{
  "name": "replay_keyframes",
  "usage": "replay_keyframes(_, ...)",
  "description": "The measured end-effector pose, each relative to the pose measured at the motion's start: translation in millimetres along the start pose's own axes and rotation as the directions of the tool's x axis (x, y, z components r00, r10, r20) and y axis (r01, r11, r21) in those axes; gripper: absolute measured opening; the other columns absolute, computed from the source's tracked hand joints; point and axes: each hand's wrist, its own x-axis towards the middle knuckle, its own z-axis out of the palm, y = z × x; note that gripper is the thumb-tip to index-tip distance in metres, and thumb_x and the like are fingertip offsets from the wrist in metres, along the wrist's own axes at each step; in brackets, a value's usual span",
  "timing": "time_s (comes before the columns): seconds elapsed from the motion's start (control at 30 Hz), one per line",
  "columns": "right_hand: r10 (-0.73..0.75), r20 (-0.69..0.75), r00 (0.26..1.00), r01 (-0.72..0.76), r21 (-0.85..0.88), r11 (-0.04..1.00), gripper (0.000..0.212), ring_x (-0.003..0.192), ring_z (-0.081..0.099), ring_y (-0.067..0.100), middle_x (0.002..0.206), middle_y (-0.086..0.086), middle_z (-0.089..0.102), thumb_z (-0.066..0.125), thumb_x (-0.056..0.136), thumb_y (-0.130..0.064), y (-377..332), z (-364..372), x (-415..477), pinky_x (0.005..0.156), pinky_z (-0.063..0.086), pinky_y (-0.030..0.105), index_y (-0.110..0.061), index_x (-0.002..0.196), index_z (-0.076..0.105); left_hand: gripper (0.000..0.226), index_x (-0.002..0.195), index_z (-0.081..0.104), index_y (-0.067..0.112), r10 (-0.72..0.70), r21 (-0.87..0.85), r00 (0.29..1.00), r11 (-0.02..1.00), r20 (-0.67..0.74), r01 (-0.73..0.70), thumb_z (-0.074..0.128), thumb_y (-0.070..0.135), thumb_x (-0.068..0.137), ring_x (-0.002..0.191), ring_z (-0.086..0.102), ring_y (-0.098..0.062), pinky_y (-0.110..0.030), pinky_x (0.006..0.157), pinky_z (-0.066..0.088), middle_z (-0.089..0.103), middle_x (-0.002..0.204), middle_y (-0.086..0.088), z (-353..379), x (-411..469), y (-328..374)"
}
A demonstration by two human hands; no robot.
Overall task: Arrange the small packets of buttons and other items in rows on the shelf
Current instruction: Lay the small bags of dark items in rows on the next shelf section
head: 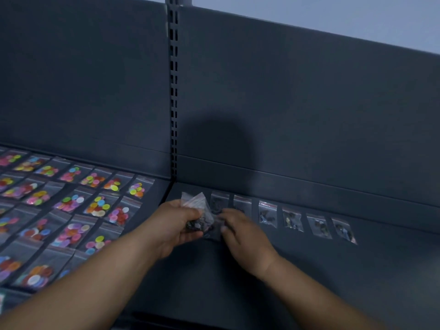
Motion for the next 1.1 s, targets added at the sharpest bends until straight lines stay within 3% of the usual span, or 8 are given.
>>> replay_keyframes(0.1,0.276,-0.027,0.961,-0.209,0.582,0.786,0.016,0.085,0.058,0.011,0.089,-0.002,0.064,0.056,0.088,-0.032,-19.0,-7.3,1.7,0.081,0.047,0.027,-0.018,0.093,0.063,0.007,0.093,0.059,0.010,0.012,0.020,1.000,1.000,0.008,-0.012,0.061,0.005,0.088,0.074,0.065,-0.021,-0.025,0.049,0.055,0.067,0.087,-0.013,7.2,1.3,-1.5)
replay_keyframes(0.17,0.318,0.063,0.946,-0.258,0.738,0.623,0.006,0.068,0.057,0.007,0.076,-0.002,0.062,0.063,0.089,-0.020,-30.9,-12.6,-0.2,0.065,0.047,0.023,-0.014,0.088,0.062,0.009,0.095,0.059,0.010,0.015,0.047,0.999,0.999,0.045,-0.017,0.063,0.007,0.087,0.075,0.066,-0.020,-0.025,0.051,0.054,0.067,0.089,-0.013,13.0,1.1,-2.6)
replay_keyframes(0.43,0.458,0.147,0.877,-0.380,0.797,0.470,0.016,0.055,0.056,0.013,0.066,0.007,0.059,0.059,0.088,-0.003,-23.5,-23.2,-12.5,0.052,0.047,0.022,-0.010,0.074,0.057,0.004,0.091,0.061,0.005,-0.047,0.050,0.990,0.998,0.133,0.041,0.060,0.002,0.088,0.065,0.069,-0.019,-0.026,0.054,0.056,0.069,0.079,-0.012,27.4,-1.9,-1.2)
replay_keyframes(0.73,0.710,0.219,0.669,-0.526,0.815,0.243,0.018,0.052,0.057,0.013,0.065,0.004,0.059,0.061,0.089,-0.010,-2.6,-27.3,-16.2,0.049,0.050,0.022,-0.013,0.076,0.049,0.014,0.087,0.056,0.012,-0.050,0.145,0.998,0.988,0.035,0.044,0.049,0.000,0.091,0.069,0.062,-0.019,-0.026,0.054,0.050,0.066,0.080,-0.010,24.8,3.1,-4.2)
replay_keyframes(0.8,0.724,0.185,0.665,-0.616,0.684,0.392,0.017,0.056,0.059,0.018,0.069,0.006,0.061,0.060,0.090,-0.019,-0.7,-27.4,-14.9,0.052,0.050,0.023,-0.012,0.077,0.052,0.012,0.087,0.058,0.013,-0.040,0.152,0.999,0.987,-0.034,0.045,0.055,0.002,0.089,0.074,0.060,-0.018,-0.026,0.053,0.047,0.066,0.085,-0.008,22.7,7.2,-7.2)
replay_keyframes(0.87,0.668,0.015,0.744,-0.657,0.204,0.726,0.017,0.072,0.063,0.024,0.078,0.005,0.065,0.058,0.088,-0.030,5.8,-30.5,-17.7,0.061,0.048,0.026,-0.015,0.081,0.055,0.011,0.088,0.060,0.014,-0.036,0.158,0.997,0.986,-0.064,0.045,0.058,0.003,0.088,0.078,0.057,-0.017,-0.026,0.055,0.045,0.064,0.090,-0.007,21.5,9.5,-9.0)
replay_keyframes(0.93,0.524,-0.146,0.839,-0.543,-0.170,0.822,0.014,0.088,0.060,0.026,0.092,0.004,0.064,0.054,0.089,-0.030,9.0,-33.6,-23.7,0.066,0.041,0.028,-0.016,0.089,0.055,0.010,0.089,0.060,0.014,-0.036,0.151,0.998,0.988,-0.059,0.045,0.059,0.004,0.088,0.081,0.057,-0.017,-0.025,0.056,0.045,0.064,0.095,-0.008,21.2,9.7,-9.8)
replay_keyframes(1.1,0.143,-0.020,0.990,-0.143,-0.271,0.952,0.029,0.122,0.045,0.022,0.133,0.001,0.050,0.048,0.092,-0.023,18.4,-20.9,-32.7,0.098,0.038,0.025,-0.016,0.118,0.060,0.009,0.088,0.061,0.011,-0.034,0.112,0.999,0.993,-0.041,0.038,0.059,0.003,0.089,0.083,0.060,-0.018,-0.027,0.059,0.047,0.065,0.094,-0.010,24.7,5.8,-9.8)
